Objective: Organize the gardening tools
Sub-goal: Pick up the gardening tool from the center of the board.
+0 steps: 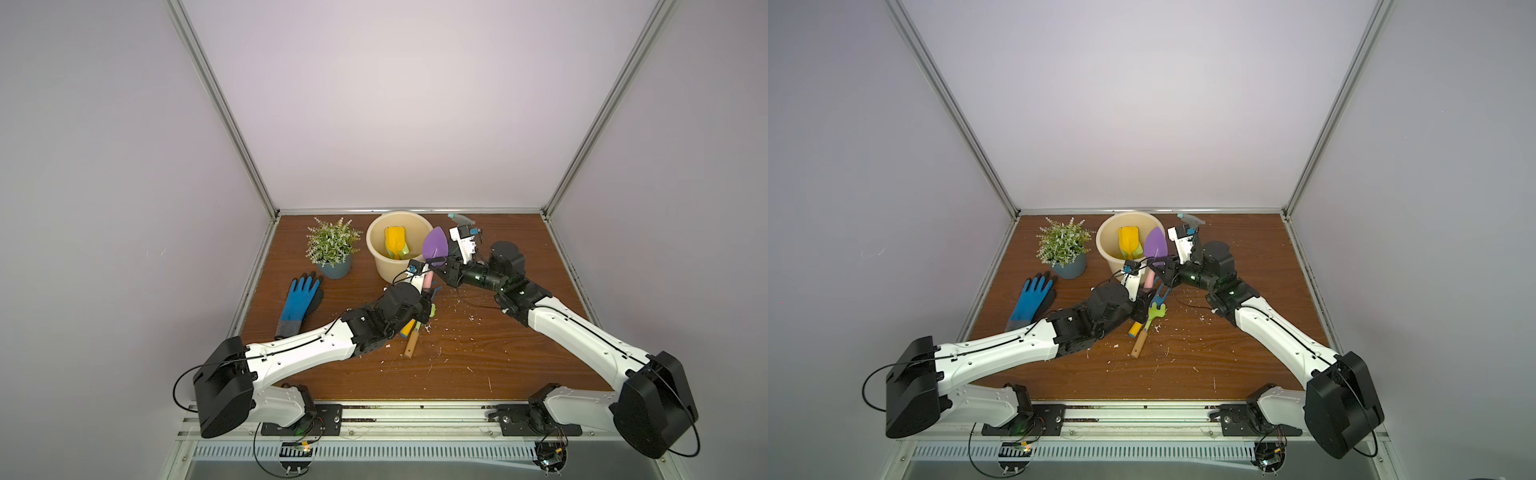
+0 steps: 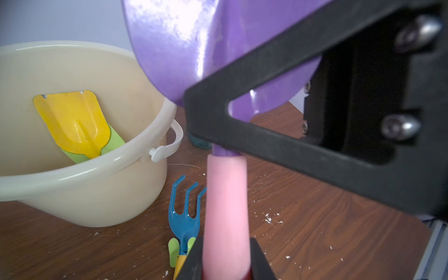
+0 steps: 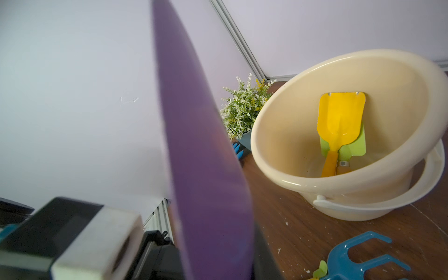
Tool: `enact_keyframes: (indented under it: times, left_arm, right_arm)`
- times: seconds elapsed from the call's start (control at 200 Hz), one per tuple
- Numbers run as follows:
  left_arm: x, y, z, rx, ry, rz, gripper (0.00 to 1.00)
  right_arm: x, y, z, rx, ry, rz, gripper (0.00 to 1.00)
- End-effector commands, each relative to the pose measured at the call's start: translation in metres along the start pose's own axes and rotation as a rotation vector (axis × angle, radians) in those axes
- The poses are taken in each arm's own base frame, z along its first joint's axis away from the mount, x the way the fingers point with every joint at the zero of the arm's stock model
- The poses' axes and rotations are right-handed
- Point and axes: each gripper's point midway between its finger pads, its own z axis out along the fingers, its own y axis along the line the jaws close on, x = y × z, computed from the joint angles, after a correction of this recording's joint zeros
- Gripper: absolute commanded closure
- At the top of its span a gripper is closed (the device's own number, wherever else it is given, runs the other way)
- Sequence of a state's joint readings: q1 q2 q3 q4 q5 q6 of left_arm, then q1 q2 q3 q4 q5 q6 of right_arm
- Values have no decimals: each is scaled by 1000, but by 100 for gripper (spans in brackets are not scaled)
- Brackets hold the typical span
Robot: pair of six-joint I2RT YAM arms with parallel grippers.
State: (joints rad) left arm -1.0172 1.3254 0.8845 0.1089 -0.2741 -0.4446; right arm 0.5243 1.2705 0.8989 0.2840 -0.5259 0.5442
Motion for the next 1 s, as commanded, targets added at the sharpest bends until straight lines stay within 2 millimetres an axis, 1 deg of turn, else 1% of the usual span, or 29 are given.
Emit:
enact_keyframes:
  times: [0.0,0.07,0.1,0.135,0.205,0.255,0.44,0.615,0.64,0.705,0.821,0.901,0.996]
  left_arm:
    - [-7,-7,-2,18,-24,10,93]
    - [-6,-4,-2,-1,-19,8,89]
    - [-6,-2,-3,-9,-20,6,86]
    - [-7,0,-4,-17,-27,2,79]
    - [-8,5,-9,-34,-41,-6,62]
    - [-8,10,-13,-51,-53,-10,57]
    - [-5,32,-33,-125,-63,-23,56]
    - [3,60,-55,-216,-61,-53,55]
    - [4,64,-58,-226,-62,-60,55]
    - [8,76,-66,-262,-58,-82,48]
    - [16,96,-78,-309,-51,-131,47]
    - [20,104,-85,-323,-54,-157,46]
    - [24,109,-91,-332,-60,-174,45]
  right_arm:
    - [-19,7,2,-18,-47,-69,92]
    - [-21,7,4,-14,-47,-77,95]
    - [-22,5,5,-7,-47,-79,96]
    - [-23,4,6,-2,-46,-83,96]
    - [-28,2,8,14,-49,-98,96]
    - [-33,1,10,25,-55,-111,96]
    - [-50,-2,19,48,-78,-152,96]
    - [-70,-2,31,60,-97,-190,97]
    - [-74,-3,33,66,-101,-197,97]
    - [-83,-6,39,86,-112,-211,97]
    - [-100,-11,48,112,-143,-227,97]
    - [-112,-14,55,126,-170,-238,97]
    - [-125,-17,64,139,-188,-252,97]
